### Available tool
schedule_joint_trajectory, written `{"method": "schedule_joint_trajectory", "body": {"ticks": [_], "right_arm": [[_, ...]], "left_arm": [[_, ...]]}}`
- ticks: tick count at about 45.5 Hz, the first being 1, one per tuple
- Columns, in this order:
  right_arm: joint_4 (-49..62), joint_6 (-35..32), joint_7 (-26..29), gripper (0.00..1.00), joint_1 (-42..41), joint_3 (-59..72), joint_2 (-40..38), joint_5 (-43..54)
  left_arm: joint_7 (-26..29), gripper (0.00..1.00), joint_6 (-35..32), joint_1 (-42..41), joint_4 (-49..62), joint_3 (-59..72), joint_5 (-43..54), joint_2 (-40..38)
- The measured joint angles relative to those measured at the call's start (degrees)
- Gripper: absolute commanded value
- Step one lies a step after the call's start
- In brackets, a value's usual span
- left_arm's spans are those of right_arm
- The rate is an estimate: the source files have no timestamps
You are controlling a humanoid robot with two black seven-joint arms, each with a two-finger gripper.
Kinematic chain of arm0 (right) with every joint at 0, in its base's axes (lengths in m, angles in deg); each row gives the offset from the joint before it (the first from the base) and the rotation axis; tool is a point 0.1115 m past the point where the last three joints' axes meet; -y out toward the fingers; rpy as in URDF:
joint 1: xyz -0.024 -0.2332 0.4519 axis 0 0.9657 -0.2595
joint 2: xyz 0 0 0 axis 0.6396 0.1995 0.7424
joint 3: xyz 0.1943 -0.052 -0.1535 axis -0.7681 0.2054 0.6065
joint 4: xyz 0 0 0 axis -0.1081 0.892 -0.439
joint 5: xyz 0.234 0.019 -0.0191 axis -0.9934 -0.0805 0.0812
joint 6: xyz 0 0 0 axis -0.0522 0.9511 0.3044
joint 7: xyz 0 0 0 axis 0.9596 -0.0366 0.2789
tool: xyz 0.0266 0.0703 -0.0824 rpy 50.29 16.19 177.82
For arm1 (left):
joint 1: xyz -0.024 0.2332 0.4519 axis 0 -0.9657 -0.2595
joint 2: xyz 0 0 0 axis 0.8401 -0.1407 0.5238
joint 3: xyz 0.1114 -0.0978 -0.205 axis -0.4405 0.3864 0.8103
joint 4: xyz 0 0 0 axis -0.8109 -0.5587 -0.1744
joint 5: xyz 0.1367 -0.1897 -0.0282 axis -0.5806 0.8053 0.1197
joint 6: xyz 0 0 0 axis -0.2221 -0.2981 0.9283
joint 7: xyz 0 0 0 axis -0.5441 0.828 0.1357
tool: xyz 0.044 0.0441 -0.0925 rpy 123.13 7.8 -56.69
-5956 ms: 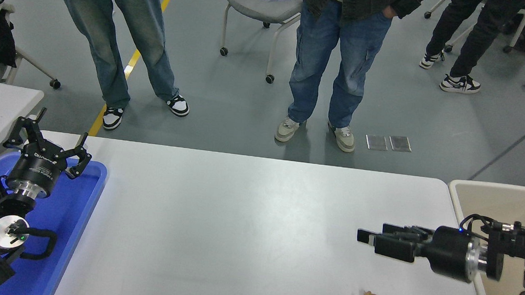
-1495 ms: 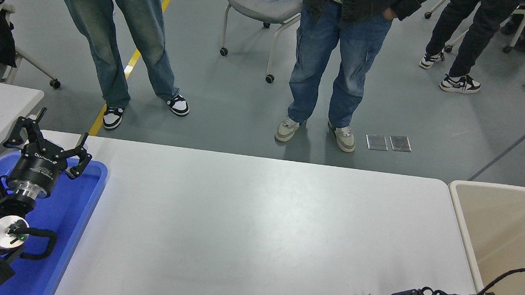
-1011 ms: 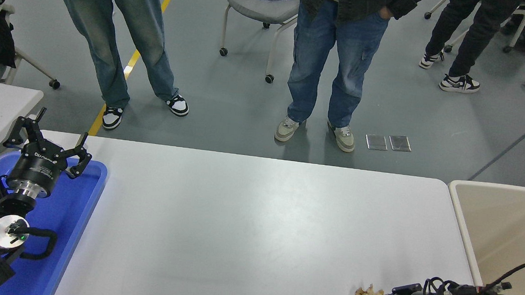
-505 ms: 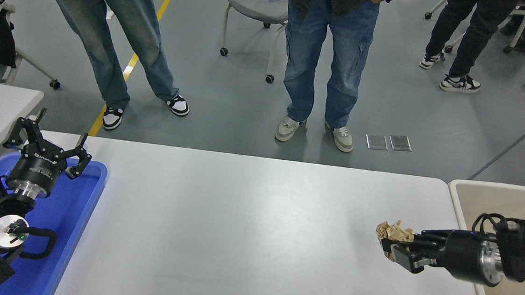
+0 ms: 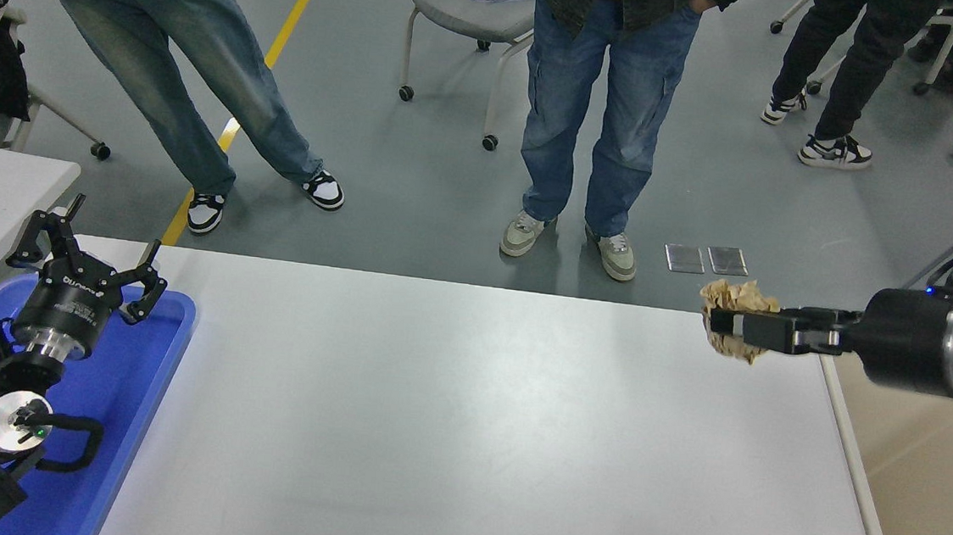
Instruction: Clean the table surface
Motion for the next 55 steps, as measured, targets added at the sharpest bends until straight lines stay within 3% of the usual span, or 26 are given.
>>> {"method": "schedule_joint_trajectory", "body": {"ticks": [24,41,55], "right_arm": [[13.92,0.98,-5.19,0.0,1.46,-1.6,-7.91,-21.88],[43.32,1.61,-10.85,0.0,9.14,-0.73,-1.74,-35.89],[58.61,2.04,-11.2,0.0,15.33,-1.01,4.98,-49.67]], "left_arm": [[0.0,1.0,0.0,-0.02,0.0,0.0,0.0,0.0],[0.0,1.0,0.0,-0.01,0.0,0.0,0.01,0.0],[0.0,1.0,0.0,-0.04,0.0,0.0,0.0,0.0]]}}
